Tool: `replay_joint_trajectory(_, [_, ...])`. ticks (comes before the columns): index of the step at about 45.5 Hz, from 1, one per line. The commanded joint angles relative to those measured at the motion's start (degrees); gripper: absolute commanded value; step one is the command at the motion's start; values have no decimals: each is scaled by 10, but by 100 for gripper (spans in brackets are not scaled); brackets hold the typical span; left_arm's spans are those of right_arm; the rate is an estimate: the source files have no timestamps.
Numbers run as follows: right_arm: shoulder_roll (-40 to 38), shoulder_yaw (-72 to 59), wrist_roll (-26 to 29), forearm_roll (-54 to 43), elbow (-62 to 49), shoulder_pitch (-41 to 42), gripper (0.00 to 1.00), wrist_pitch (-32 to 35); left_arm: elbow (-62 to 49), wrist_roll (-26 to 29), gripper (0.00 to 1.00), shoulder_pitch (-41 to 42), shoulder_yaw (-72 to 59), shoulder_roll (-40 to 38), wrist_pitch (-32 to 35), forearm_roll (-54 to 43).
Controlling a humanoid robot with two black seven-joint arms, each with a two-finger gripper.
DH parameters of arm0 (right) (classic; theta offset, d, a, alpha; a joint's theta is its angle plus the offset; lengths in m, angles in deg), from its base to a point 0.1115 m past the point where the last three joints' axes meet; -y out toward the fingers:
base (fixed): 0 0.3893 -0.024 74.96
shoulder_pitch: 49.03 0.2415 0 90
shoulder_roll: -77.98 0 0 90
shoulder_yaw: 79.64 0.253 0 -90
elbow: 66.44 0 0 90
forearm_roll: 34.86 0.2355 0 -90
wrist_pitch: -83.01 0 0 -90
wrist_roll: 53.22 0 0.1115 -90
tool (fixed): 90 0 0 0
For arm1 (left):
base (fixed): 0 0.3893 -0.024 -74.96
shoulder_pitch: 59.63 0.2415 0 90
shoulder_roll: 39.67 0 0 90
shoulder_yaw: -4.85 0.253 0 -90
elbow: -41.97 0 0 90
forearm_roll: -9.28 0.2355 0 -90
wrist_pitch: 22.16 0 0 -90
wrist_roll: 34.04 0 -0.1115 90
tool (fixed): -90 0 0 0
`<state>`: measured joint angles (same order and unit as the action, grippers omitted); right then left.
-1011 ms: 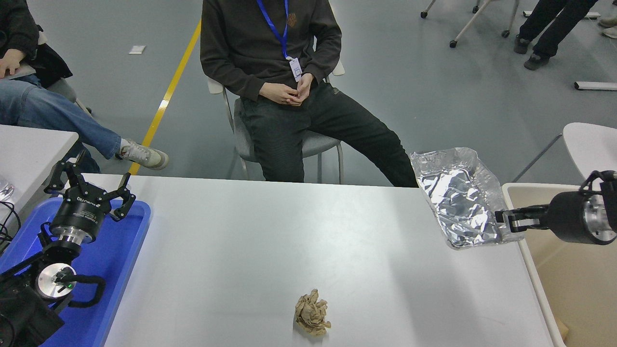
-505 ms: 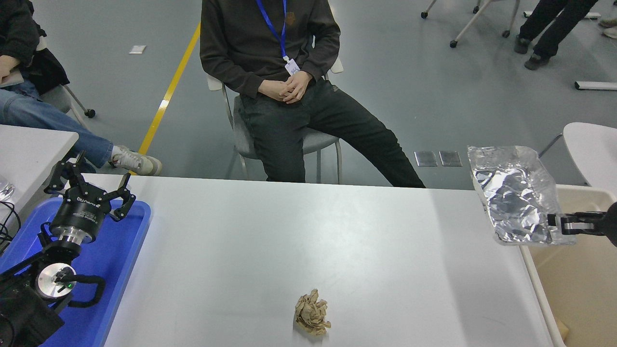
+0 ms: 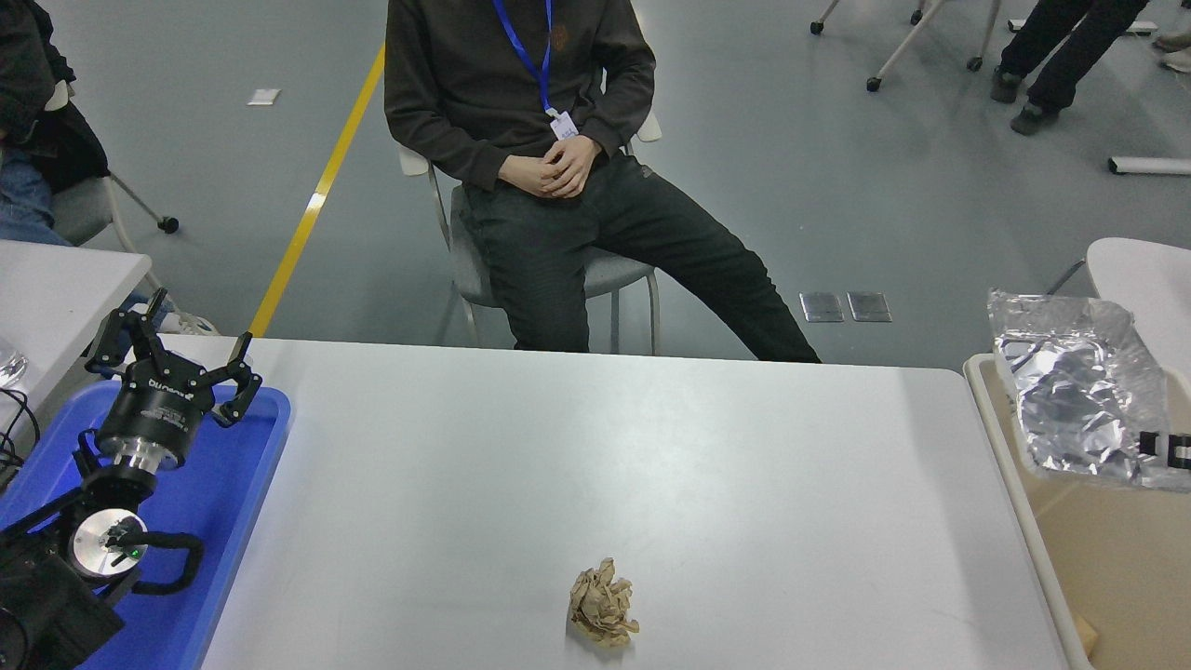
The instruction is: Clean the table surface
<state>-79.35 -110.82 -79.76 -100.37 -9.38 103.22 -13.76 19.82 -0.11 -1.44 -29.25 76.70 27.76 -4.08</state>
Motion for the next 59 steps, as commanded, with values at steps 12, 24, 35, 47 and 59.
replay_joint_trajectory(12, [129, -2, -88, 3, -273, -185, 0, -107, 0, 0, 100, 0, 0, 0, 0, 0])
replay_joint_trajectory(24, [235, 3, -132, 8, -494, -270, 0, -118, 0, 1, 100, 0, 0, 0, 0, 0])
replay_joint_trajectory(35, [283, -6, -142, 41, -571, -294, 0, -111, 0, 0, 100, 0, 0, 0, 0, 0])
replay_joint_trajectory(47, [309, -12, -96, 41, -622, -295, 0, -81, 0, 0, 100, 0, 0, 0, 0, 0])
replay_joint_trajectory(59, [321, -26, -36, 41, -623, -294, 0, -63, 0, 0, 100, 0, 0, 0, 0, 0])
